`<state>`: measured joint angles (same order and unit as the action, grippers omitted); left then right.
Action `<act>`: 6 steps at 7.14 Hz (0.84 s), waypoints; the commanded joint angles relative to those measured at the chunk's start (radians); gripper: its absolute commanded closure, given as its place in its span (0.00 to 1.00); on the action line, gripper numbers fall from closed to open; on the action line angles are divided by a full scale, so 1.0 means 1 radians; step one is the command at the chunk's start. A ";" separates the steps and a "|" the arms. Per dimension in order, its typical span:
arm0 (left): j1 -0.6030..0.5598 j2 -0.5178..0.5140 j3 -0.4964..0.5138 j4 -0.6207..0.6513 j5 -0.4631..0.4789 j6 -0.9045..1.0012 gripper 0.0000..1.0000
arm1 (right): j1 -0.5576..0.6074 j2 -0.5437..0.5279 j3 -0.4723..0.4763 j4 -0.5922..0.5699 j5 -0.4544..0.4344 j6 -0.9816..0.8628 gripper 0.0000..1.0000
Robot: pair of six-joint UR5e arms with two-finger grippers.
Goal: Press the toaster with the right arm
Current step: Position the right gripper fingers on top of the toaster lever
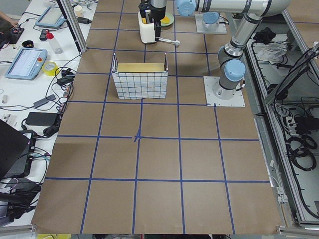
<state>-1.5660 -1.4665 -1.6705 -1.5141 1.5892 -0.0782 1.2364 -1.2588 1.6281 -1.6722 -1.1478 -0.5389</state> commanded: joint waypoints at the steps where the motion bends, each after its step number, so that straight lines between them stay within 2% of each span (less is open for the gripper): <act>1: 0.000 0.000 0.000 0.000 0.000 0.000 0.00 | 0.000 0.002 0.004 -0.003 -0.001 0.003 1.00; 6: 0.000 0.000 0.000 0.000 -0.002 0.000 0.00 | 0.000 0.012 0.027 -0.015 -0.003 0.010 1.00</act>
<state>-1.5662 -1.4665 -1.6705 -1.5140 1.5889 -0.0782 1.2364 -1.2527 1.6542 -1.6865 -1.1487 -0.5271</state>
